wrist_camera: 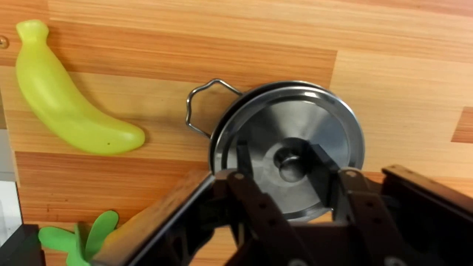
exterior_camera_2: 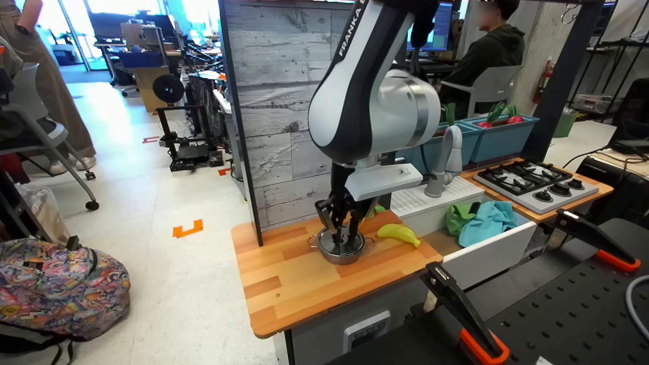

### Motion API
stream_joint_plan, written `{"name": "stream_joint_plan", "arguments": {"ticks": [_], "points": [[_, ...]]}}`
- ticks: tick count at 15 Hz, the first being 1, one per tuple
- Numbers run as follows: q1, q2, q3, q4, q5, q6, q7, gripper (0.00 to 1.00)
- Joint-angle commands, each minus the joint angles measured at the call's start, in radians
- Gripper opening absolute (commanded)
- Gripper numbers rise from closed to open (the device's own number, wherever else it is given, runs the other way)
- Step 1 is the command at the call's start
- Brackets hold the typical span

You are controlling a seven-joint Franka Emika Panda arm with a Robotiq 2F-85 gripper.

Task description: Uncover the pot and then put the carrot toy on it

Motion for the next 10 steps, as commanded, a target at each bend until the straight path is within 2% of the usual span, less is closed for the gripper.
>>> {"name": "stream_joint_plan", "arguments": {"ticks": [1, 10], "points": [[0.010, 0.016, -0.010, 0.039, -0.019, -0.039, 0.017, 0.00], [0.030, -0.010, -0.002, 0.016, -0.024, -0.026, 0.018, 0.00]]}}
